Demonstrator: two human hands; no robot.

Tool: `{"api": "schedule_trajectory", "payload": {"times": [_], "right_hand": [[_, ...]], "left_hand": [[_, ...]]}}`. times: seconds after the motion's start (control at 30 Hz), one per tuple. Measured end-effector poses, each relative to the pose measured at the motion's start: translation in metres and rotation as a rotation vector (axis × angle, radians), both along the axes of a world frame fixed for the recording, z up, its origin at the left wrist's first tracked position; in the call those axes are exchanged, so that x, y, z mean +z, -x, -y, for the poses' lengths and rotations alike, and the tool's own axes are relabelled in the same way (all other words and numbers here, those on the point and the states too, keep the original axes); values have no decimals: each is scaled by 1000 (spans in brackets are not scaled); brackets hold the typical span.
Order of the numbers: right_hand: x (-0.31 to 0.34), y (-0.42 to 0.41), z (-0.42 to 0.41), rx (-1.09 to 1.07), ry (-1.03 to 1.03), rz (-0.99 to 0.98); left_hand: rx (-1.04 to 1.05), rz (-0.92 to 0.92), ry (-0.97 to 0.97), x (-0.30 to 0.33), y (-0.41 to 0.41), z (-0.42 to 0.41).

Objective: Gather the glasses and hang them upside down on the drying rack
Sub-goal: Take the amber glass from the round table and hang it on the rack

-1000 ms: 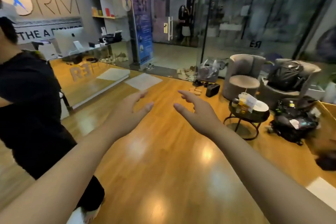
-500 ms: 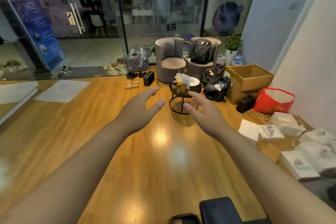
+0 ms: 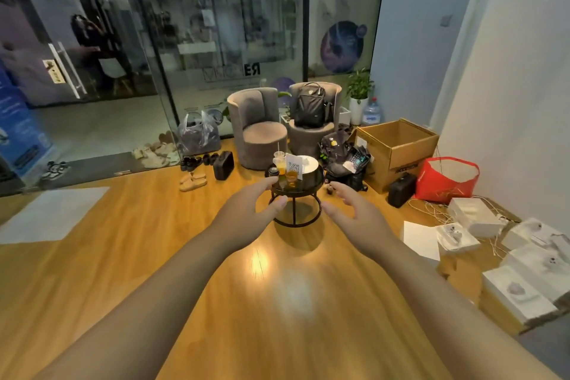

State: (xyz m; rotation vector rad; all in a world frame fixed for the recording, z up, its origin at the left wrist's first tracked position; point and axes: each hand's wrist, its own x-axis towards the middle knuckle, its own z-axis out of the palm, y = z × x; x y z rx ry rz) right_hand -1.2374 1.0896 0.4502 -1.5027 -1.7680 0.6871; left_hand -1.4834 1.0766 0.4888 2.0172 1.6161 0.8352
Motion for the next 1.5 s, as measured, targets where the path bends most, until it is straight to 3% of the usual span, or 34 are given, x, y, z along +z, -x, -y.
{"api": "schedule_trajectory", "payload": {"times": [0.23, 0.9, 1.2, 1.5], "right_hand": [[19, 30, -121, -54, -8, -14], [-50, 106, -478, -190, 122, -3], [-128, 69, -667, -130, 243, 9], [-249, 42, -828, -70, 333, 0]], "left_hand": [[-22, 46, -18, 7, 24, -135], [-173, 27, 134, -82, 87, -537], [-52, 83, 195, -149, 48, -713], [-1, 110, 283, -279, 17, -867]]}}
